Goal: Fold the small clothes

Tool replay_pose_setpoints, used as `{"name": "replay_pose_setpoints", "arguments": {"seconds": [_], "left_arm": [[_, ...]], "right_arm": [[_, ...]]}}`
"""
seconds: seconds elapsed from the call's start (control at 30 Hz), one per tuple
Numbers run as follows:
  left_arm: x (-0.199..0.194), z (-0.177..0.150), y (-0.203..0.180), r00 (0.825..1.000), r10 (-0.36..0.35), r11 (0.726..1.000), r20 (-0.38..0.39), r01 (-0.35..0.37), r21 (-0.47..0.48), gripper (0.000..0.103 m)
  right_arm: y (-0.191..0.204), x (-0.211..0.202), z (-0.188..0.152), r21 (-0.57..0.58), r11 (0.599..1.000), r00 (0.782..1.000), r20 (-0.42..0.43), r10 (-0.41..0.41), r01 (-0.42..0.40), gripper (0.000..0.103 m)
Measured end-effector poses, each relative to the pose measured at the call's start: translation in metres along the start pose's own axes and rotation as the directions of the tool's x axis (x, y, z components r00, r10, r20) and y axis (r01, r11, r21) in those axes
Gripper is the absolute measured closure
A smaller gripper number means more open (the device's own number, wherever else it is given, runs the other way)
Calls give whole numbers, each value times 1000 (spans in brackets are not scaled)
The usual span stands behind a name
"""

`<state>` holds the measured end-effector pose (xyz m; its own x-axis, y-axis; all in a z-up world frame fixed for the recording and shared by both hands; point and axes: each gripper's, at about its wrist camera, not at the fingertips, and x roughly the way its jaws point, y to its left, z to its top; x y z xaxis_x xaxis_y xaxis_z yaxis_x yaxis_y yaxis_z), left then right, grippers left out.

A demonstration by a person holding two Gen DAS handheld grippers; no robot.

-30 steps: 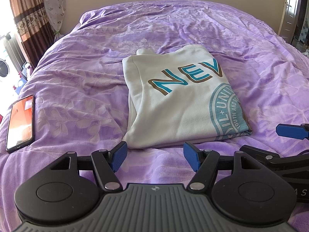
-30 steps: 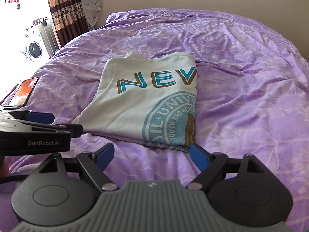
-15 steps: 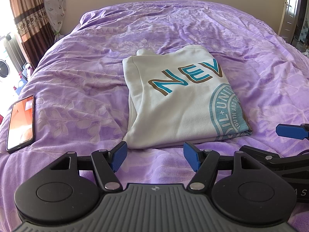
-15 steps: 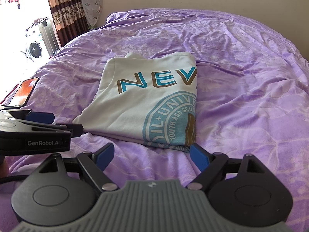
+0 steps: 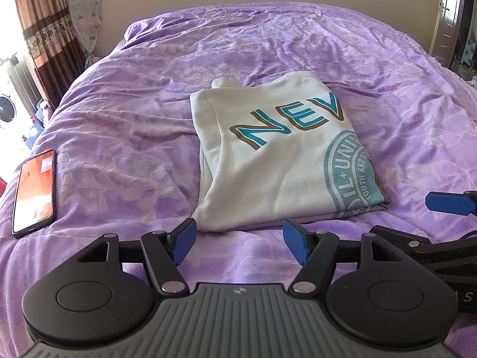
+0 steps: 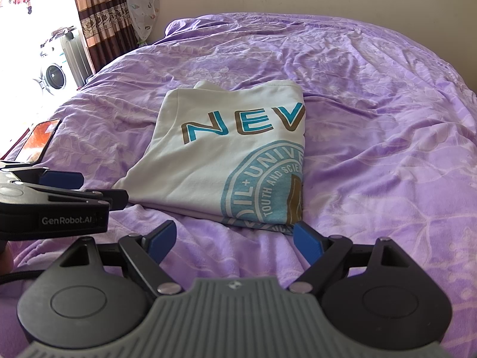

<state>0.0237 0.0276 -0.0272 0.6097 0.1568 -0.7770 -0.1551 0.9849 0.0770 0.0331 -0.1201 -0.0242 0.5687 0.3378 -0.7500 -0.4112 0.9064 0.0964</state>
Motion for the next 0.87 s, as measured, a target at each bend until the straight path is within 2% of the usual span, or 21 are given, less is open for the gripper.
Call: {"name": "replay_pose_setpoints", "arguments": {"seconds": [0.87], "left_arm": [[-7,-2,-7,999,-12,1000,46,11,22,21]], "right_arm": [[1,1,0,1,1000,1000,-1,1,-1,21]]}}
